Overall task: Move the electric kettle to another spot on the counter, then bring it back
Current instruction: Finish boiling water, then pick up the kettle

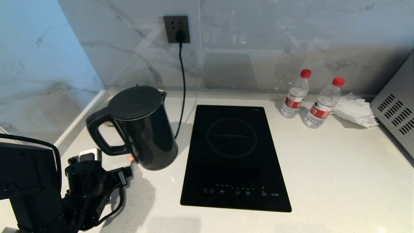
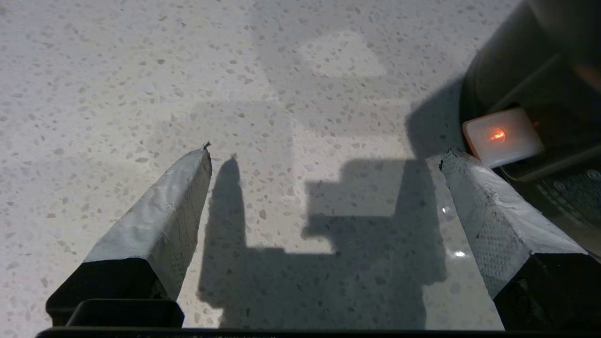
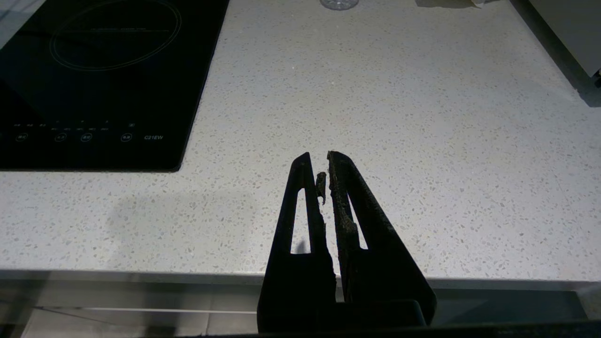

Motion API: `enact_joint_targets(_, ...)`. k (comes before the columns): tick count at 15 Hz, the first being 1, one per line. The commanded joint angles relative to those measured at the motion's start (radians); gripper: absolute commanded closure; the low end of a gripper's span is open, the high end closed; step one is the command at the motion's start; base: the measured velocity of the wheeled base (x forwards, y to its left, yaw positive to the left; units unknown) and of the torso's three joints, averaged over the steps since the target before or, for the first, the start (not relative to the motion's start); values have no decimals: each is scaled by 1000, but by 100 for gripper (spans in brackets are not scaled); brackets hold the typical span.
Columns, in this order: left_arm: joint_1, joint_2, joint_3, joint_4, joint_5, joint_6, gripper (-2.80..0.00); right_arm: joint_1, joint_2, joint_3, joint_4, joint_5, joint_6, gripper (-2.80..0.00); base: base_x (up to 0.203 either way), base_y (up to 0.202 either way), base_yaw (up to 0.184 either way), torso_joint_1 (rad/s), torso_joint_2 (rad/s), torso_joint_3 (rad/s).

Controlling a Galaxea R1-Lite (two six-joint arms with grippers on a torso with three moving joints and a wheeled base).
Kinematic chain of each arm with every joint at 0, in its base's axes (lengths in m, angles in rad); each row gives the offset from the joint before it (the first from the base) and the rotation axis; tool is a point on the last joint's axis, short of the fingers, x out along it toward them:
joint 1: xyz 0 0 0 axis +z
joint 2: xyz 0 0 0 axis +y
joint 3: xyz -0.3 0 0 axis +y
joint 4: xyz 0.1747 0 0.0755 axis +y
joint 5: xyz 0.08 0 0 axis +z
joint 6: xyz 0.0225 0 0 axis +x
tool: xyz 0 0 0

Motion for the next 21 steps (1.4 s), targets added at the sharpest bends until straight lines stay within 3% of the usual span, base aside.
enact_joint_targets(1,2,5,-18,-9,40,-2,-280,0,0,0,0,0,0,0,0,0,0,0,0,0)
enact_joint_targets(10,15,-7,51,-9,31,-4,-280,0,0,0,0,0,0,0,0,0,0,0,0,0)
enact_joint_targets(16,92,-173,171,-9,-146,-6,-280,0,0,0,0,0,0,0,0,0,0,0,0,0)
enact_joint_targets(21,97,-342,238,6,-198,-1,-280,0,0,1,0,0,0,0,0,0,0,0,0,0)
